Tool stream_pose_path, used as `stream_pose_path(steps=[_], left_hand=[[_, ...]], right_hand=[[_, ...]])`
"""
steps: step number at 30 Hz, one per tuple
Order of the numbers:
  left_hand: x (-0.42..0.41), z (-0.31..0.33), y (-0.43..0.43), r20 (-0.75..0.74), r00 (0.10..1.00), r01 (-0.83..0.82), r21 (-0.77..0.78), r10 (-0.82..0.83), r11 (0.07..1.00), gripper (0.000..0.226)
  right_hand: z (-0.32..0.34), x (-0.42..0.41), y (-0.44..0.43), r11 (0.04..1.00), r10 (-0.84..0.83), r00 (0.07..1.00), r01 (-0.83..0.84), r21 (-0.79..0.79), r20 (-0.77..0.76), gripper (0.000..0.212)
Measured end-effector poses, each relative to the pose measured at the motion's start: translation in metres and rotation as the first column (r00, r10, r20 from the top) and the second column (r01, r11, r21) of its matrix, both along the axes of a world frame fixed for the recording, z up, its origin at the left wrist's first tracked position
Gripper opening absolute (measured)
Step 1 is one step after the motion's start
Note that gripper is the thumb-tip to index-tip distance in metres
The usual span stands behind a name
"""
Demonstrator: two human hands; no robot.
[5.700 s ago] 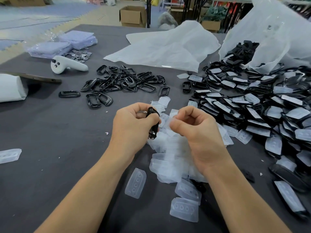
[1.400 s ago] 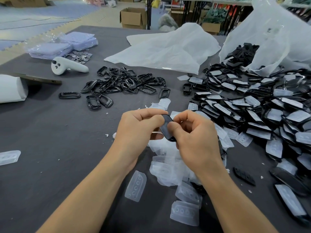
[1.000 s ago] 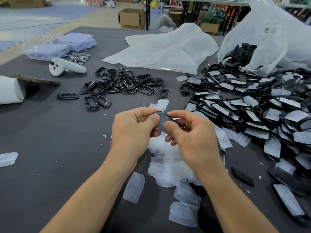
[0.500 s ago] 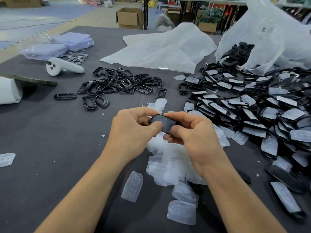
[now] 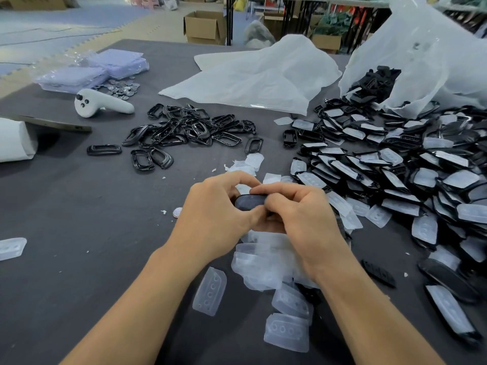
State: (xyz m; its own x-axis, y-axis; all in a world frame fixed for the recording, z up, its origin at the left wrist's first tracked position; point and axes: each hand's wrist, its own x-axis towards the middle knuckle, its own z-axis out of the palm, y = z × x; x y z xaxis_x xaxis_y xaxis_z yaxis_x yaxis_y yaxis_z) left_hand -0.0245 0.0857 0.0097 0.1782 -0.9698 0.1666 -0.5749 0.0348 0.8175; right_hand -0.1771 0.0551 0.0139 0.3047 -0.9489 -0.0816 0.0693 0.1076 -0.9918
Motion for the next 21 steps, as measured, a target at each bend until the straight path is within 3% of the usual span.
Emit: stream_pose_path(steps=[5,9,11,15,21], left_hand=[[-0.007,0.002,0.005,0.167,0.986,-0.003,0.041,-0.004,0.999,0.057],[-0.011,0.001,0.004,0.177,0.984,0.013,0.000,-0.012,1.000,0.042],[-0.009,0.001,0.001,0.092,0.992,0.082,0.012,-0.082,0.997,0.034],[-0.001,0.004,-0.004,-0.261,0.928,0.288,0.054,-0.265,0.956,0.035],[0.009,0.002,-0.005,-0.538,0.832,0.213,0.083,-0.136,0.974,0.026]], right_hand=[[-0.007,0.002,0.000,0.985,-0.042,0.975,0.004,-0.173,-0.217,0.014],[-0.006,0.003,-0.001,0.978,-0.070,0.971,0.022,-0.206,-0.231,0.018],[-0.006,0.001,-0.003,0.975,-0.089,0.971,0.039,-0.217,-0.223,0.023],[-0.001,-0.006,-0.005,0.979,-0.100,0.984,0.072,-0.189,-0.145,0.031],[-0.001,-0.008,-0.005,0.991,-0.053,0.998,0.049,-0.122,-0.028,0.032]])
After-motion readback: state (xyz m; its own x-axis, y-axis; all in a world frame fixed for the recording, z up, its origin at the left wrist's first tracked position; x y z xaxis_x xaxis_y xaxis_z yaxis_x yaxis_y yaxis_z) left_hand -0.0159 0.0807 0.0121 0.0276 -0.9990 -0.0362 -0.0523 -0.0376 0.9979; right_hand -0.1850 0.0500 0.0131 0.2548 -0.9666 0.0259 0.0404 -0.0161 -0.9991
